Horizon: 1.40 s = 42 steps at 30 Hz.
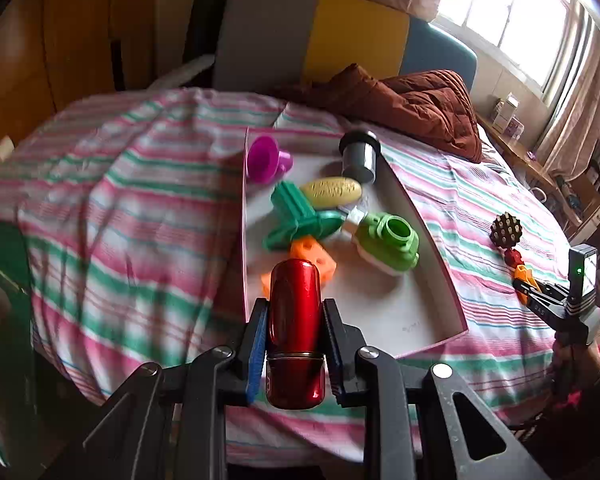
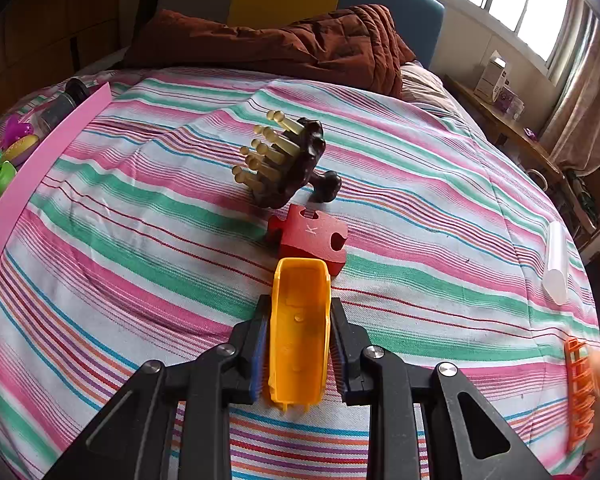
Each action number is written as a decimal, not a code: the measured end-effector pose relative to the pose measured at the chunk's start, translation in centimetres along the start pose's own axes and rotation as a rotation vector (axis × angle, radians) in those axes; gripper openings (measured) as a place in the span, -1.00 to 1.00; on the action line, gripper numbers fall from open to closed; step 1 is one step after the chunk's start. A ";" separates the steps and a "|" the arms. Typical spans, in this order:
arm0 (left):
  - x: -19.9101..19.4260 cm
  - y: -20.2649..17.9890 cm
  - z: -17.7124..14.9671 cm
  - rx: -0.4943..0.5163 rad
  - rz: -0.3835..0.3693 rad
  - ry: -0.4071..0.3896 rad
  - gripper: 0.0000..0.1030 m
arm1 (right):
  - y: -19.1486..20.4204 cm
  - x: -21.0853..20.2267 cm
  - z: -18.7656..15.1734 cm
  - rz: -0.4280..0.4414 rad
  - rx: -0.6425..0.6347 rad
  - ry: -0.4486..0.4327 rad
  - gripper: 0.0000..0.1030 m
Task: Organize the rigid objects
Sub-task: 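Carry the red cylinder over the white tray with the left gripper, then lower the red cylinder onto the tray and open the left gripper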
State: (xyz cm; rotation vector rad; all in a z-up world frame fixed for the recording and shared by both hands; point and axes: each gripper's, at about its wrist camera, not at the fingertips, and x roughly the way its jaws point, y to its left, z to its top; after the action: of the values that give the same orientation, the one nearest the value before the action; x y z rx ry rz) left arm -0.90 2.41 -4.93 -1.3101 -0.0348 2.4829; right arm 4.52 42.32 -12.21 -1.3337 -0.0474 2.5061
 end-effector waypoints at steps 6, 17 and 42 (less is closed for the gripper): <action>0.9 -2.0 -0.5 0.033 -0.072 0.032 -0.51 | 0.0 0.0 0.1 0.000 0.003 0.001 -0.48; 3.7 -3.7 0.0 0.079 -0.085 0.105 -0.51 | 0.0 -0.1 0.1 -0.007 0.001 0.004 -0.48; 3.5 -1.7 0.7 0.074 0.020 0.044 -0.47 | 0.0 0.0 0.2 -0.032 0.008 0.015 -0.48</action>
State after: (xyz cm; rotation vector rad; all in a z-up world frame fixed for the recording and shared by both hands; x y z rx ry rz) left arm -2.79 5.15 -7.06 -1.3402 0.0799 2.4469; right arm 4.39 42.37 -12.08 -1.3378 -0.0546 2.4672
